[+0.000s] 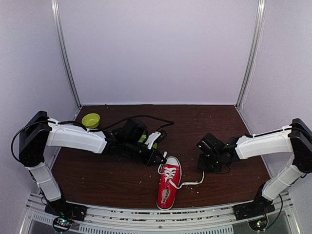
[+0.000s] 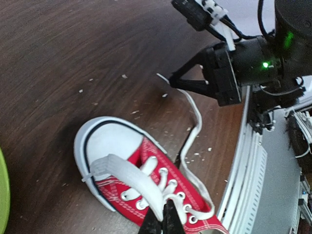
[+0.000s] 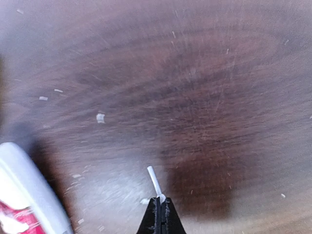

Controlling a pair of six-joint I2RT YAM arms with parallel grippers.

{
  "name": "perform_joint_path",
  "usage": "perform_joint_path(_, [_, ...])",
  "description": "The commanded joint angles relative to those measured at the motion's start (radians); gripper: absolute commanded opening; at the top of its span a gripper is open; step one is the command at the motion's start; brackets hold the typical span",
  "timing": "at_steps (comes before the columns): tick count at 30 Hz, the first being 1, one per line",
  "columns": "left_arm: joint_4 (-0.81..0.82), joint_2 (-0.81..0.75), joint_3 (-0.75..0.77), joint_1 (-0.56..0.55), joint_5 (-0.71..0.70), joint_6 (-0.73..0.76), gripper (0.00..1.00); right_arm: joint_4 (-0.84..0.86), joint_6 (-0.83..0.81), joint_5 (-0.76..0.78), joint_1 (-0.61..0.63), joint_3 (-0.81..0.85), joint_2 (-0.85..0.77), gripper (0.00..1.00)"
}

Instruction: Tie the shoes

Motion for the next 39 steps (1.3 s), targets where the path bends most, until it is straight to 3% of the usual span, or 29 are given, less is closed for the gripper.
perform_joint_path(1, [0.113,0.023,0.027,0.004,0.188,0.072,0.00,-0.043,-0.035,0.066,0.006,0.053,-0.181,0.00])
perform_joint_path(11, [0.090,0.113,0.147,0.004,0.344,0.104,0.00,0.189,-0.121,0.023,0.007,0.020,-0.484,0.00])
perform_joint_path(22, [0.018,0.207,0.271,0.001,0.372,0.118,0.00,0.451,-0.168,-0.083,0.020,-0.010,-0.547,0.00])
perform_joint_path(30, [0.013,0.228,0.308,0.001,0.411,0.118,0.03,0.487,-0.209,-0.094,0.019,0.032,-0.528,0.00])
perform_joint_path(35, [-0.007,0.211,0.299,0.001,0.360,0.121,0.03,0.497,-0.222,-0.090,0.019,0.038,-0.521,0.00])
perform_joint_path(39, [-0.058,0.192,0.290,0.008,0.180,0.116,0.01,0.497,-0.228,-0.091,0.020,0.044,-0.528,0.00])
